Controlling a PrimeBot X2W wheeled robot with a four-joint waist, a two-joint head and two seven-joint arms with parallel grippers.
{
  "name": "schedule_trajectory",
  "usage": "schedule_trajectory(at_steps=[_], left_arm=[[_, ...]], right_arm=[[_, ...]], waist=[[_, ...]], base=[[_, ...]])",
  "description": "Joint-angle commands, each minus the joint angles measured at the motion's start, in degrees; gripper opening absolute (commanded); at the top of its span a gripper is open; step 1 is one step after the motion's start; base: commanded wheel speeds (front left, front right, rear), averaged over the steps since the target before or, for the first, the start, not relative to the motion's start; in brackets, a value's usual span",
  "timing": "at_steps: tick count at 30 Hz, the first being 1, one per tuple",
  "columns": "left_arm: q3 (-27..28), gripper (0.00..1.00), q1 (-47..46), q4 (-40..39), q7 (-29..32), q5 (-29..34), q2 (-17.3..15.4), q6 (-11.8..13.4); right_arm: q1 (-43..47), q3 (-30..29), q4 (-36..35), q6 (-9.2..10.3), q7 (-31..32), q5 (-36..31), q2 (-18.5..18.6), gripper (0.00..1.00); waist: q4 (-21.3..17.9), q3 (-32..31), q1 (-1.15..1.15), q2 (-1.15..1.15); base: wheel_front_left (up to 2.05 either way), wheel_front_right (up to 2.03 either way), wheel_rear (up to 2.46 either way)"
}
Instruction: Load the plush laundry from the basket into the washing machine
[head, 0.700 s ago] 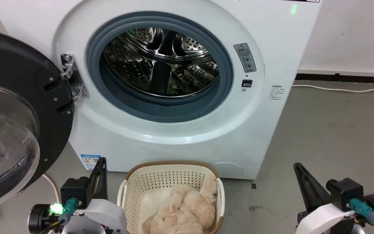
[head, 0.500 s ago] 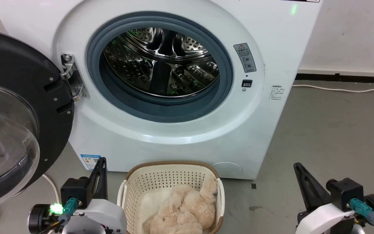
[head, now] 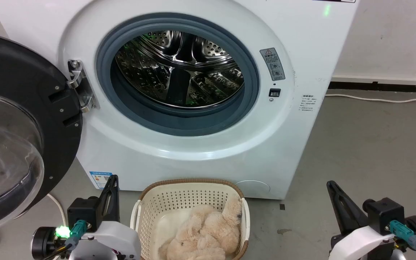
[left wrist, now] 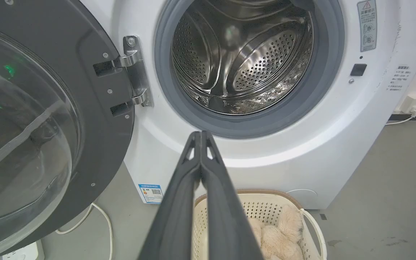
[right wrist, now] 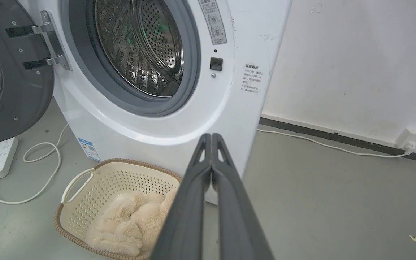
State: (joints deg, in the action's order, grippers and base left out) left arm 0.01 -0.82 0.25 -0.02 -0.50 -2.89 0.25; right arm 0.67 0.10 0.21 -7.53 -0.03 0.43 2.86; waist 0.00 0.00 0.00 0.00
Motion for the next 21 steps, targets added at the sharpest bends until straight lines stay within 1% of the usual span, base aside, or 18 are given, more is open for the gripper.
schedule_trajectory(at_steps=[1, 16, 17, 21], left_arm=[[-0.01, 0.0, 0.82, -0.25, 0.02, 0.5, 0.02, -0.25], [-0.01, 0.0, 0.82, -0.25, 0.02, 0.5, 0.02, -0.25], [-0.02, 1.0, 0.0, 0.0, 0.0, -0.01, 0.0, 0.0], [-0.1, 1.0, 0.03, 0.04, -0.13, -0.32, 0.0, 0.07]], right_arm=[[-0.67, -0.1, -0.21, 0.04, 0.03, -0.43, 0.01, 0.0], [-0.67, -0.1, -0.21, 0.04, 0.03, -0.43, 0.01, 0.0], [0.0, 0.01, 0.0, 0.0, 0.0, 0.01, 0.0, 1.0], [0.11, 0.11, 0.08, -0.01, -0.12, 0.26, 0.0, 1.0]], waist=[[0.0, 0.0, 0.0, 0.0], [0.0, 0.0, 0.0, 0.0], [0.0, 0.0, 0.0, 0.0], [0.0, 0.0, 0.0, 0.0]], base=[[0.0, 0.0, 0.0], [0.0, 0.0, 0.0], [0.0, 0.0, 0.0], [0.0, 0.0, 0.0]])
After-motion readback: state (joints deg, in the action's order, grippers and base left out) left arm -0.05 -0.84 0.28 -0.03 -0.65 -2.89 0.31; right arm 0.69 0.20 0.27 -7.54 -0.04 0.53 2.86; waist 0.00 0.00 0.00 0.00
